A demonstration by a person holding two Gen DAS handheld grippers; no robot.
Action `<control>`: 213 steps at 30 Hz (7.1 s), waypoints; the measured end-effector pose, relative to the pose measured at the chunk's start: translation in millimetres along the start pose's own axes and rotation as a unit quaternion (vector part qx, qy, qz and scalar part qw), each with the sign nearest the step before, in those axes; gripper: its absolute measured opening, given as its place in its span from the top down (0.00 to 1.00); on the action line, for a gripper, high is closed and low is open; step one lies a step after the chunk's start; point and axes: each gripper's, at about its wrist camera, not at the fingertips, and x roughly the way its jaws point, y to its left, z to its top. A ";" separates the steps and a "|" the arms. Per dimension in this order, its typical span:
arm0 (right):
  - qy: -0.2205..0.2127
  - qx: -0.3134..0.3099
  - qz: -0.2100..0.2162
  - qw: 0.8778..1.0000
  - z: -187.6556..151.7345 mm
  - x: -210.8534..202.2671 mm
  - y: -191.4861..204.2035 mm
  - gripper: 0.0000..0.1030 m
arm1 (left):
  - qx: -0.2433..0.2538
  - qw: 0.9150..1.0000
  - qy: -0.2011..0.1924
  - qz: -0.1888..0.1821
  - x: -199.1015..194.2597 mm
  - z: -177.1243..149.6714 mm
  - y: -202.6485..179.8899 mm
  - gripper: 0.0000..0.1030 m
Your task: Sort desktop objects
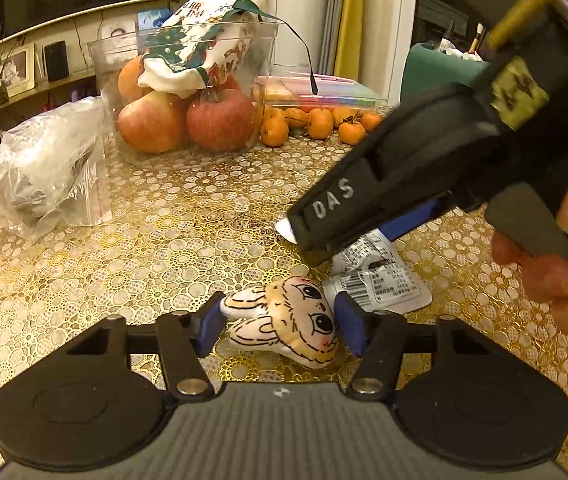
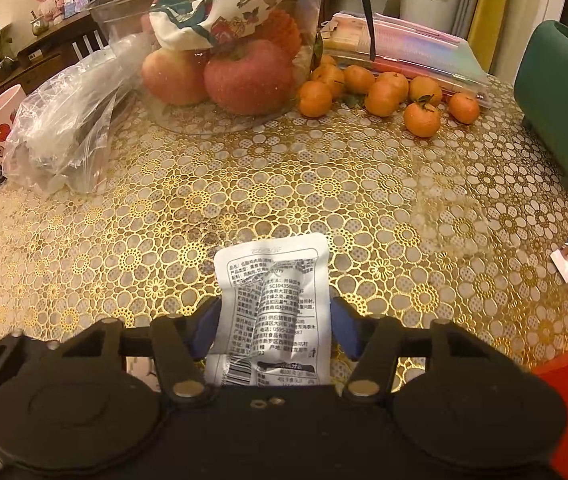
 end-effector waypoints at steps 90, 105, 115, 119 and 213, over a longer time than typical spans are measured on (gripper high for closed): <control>-0.136 0.108 -0.060 0.983 -132.1 -242.3 -287.1 0.45 | 0.119 0.983 -0.017 -0.138 -97.1 76.4 -284.6 0.49; -0.112 0.108 -0.063 0.986 -111.9 -194.0 -306.2 0.45 | 0.119 0.985 0.027 -0.124 -42.4 90.3 -295.8 0.49; -0.097 0.099 -0.065 0.988 -103.0 -175.9 -309.6 0.45 | 0.118 0.982 0.055 -0.138 -19.5 84.2 -298.1 0.49; -0.085 0.101 -0.071 0.989 -104.0 -165.1 -312.8 0.45 | 0.118 0.981 0.070 -0.141 -10.6 80.1 -298.9 0.49; -0.267 0.056 -0.021 0.962 -246.6 -295.5 -201.4 0.00 | 0.054 0.993 -0.049 -0.089 -199.7 1.2 -232.6 0.01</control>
